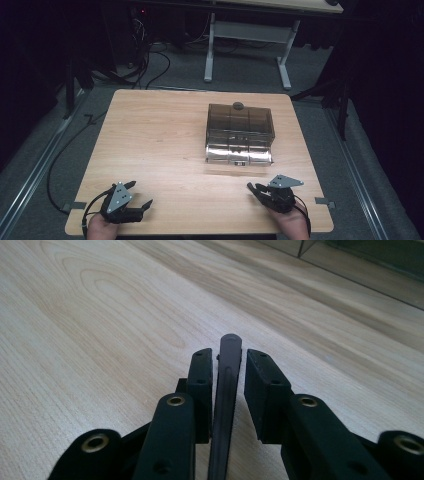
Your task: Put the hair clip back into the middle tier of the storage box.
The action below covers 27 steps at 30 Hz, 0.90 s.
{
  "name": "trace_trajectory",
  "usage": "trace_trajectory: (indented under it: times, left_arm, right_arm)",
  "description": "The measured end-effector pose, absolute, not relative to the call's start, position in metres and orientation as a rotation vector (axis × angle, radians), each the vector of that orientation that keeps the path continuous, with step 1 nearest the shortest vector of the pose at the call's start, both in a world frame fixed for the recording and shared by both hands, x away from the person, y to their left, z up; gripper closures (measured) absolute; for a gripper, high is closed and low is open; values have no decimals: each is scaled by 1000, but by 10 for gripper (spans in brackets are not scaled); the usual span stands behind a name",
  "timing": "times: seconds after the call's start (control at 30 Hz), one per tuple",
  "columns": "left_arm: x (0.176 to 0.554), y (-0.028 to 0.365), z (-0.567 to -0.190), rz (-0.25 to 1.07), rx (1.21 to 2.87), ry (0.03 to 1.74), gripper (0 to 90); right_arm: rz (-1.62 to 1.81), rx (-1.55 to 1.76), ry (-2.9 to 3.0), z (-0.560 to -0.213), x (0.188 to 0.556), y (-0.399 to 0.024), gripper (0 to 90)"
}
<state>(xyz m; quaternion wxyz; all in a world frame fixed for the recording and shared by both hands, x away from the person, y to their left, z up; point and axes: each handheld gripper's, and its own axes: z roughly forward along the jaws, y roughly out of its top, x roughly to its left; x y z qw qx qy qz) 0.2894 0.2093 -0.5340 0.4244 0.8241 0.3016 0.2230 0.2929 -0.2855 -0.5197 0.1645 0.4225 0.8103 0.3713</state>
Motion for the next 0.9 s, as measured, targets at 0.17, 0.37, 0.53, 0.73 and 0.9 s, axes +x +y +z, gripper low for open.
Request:
trace_trajectory:
  times: [0.17,0.37,0.53,0.73,0.9]
  left_arm:
    - [289,210,-534,556,2058,749,151]
    - [290,209,-534,543,2072,739,151]
    - [290,208,-534,545,2078,740,151]
    - [289,209,-534,549,2075,723,151]
    - [289,208,-534,540,2086,718,151]
  right_arm:
    - [1076,1215,2288,-519,293,-288,702]
    - [1076,1220,2279,-519,293,-288,680]
    - [1092,1232,2288,-517,294,-287,640]
    - [1084,1292,2276,-510,297,-292,631]
    - [1026,1324,2295,-507,296,-300,628]
